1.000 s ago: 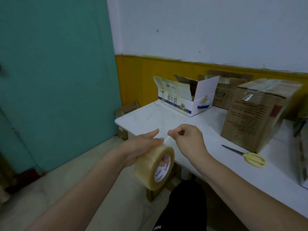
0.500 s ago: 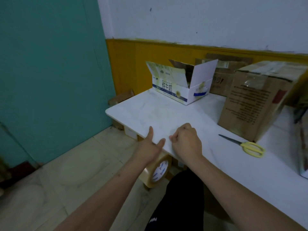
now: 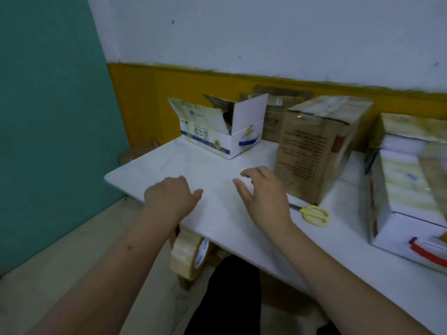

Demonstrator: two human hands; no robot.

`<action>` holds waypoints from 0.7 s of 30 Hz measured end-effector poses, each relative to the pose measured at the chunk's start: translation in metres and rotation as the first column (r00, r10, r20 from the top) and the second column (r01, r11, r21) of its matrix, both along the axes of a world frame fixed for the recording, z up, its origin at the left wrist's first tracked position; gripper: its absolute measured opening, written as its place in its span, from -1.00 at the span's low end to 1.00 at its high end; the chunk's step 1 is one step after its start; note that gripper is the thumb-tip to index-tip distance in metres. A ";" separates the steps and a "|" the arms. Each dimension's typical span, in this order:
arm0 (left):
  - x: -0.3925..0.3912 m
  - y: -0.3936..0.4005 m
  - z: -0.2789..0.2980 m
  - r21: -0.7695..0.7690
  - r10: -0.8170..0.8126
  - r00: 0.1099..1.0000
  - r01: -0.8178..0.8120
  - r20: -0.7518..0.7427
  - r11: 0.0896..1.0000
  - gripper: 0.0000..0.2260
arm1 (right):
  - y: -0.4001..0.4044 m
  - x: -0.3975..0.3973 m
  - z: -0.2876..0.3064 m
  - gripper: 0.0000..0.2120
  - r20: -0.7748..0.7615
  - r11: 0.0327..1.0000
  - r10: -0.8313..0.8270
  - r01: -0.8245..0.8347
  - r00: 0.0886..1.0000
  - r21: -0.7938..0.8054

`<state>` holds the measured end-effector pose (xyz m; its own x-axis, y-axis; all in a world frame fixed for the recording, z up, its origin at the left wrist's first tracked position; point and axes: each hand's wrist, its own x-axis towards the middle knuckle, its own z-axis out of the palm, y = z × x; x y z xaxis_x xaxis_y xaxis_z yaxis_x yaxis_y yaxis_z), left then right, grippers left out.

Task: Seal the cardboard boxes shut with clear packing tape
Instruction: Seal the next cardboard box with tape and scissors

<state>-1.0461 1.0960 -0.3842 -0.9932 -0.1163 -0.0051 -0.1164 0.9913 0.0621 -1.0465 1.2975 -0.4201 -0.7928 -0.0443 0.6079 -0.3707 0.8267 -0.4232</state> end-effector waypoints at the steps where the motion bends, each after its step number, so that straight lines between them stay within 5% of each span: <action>1: -0.005 0.011 0.014 0.021 -0.043 0.996 0.045 -0.076 0.999 -0.43 | 0.015 -0.002 0.017 -0.73 -0.125 1.000 -0.019 0.017 0.992 -0.015; 4: -0.026 0.054 0.042 0.190 -0.156 0.927 0.231 -0.341 0.954 -0.58 | 0.063 -0.013 0.076 -0.74 -0.411 0.976 -0.167 0.208 0.896 0.056; 6: -0.041 0.083 0.053 0.321 -0.191 0.859 0.371 -0.475 0.871 -0.66 | 0.096 -0.029 0.106 -0.73 -0.467 0.915 -0.280 0.380 0.839 0.133; 10: -0.076 0.133 0.063 0.375 -0.258 0.710 0.602 -0.655 0.705 -0.70 | 0.132 -0.062 0.120 -0.59 -0.251 0.812 -0.376 0.448 0.892 0.374; 15: -0.112 0.171 0.071 0.306 -0.360 0.580 0.750 -0.731 0.587 -0.66 | 0.143 -0.065 0.112 -0.65 -0.191 0.838 -0.321 0.372 0.927 0.398; 18: -0.124 0.187 0.075 0.339 -0.419 0.575 0.788 -0.703 0.514 -0.60 | 0.146 -0.064 0.110 -0.62 -0.174 0.829 -0.331 0.374 0.928 0.415; 21: -0.129 0.206 0.080 0.658 -0.359 0.756 0.654 -0.547 0.374 -0.42 | 0.140 -0.060 0.106 -0.61 -0.187 0.815 -0.320 0.371 0.929 0.445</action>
